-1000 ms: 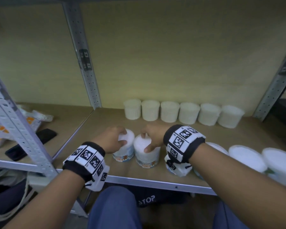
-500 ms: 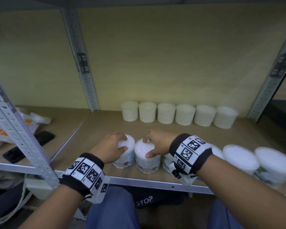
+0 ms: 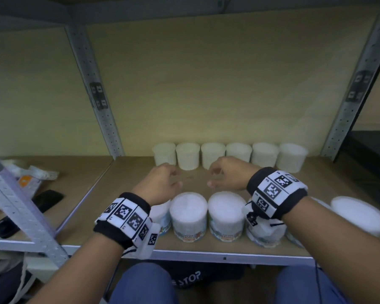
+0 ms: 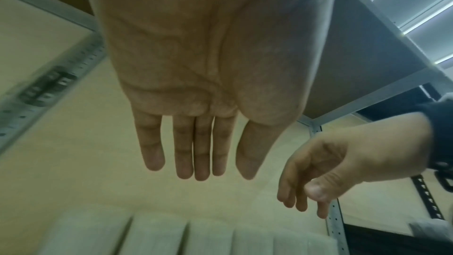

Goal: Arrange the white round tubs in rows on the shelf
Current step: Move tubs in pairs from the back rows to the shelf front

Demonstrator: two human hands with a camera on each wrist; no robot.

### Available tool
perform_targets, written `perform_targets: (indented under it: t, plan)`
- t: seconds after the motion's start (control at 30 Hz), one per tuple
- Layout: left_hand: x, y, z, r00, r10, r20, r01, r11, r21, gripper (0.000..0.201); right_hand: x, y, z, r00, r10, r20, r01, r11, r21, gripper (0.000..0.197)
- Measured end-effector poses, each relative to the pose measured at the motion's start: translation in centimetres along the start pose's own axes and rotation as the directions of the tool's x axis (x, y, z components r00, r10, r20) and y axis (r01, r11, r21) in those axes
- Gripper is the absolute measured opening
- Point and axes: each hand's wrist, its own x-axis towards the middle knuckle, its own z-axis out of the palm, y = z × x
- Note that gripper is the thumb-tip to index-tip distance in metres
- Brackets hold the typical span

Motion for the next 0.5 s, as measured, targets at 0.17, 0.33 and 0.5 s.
perform_targets:
  t: [0.17, 0.33, 0.5]
  plan:
    - [4.2, 5.3, 0.1, 0.995, 0.096, -0.018, -0.096, 0.995, -0.001, 0.043, -0.7, 5.6, -2.7, 0.989, 0.119, -0.089, -0.123, 0.991, -0.050, 0.041]
    - [9.0, 10.5, 1.5, 0.983, 0.174, 0.052, -0.174, 0.985, 0.012, 0.044, -1.6, 11.0, -4.6, 0.967, 0.236, -0.092, -0.245, 0.965, -0.094, 0.043]
    - [13.5, 14.7, 4.3, 0.967, 0.216, 0.132, -0.223, 0.974, 0.040, 0.046, -1.8, 16.2, -6.3, 0.934, 0.340, -0.111, -0.351, 0.930, -0.106, 0.043]
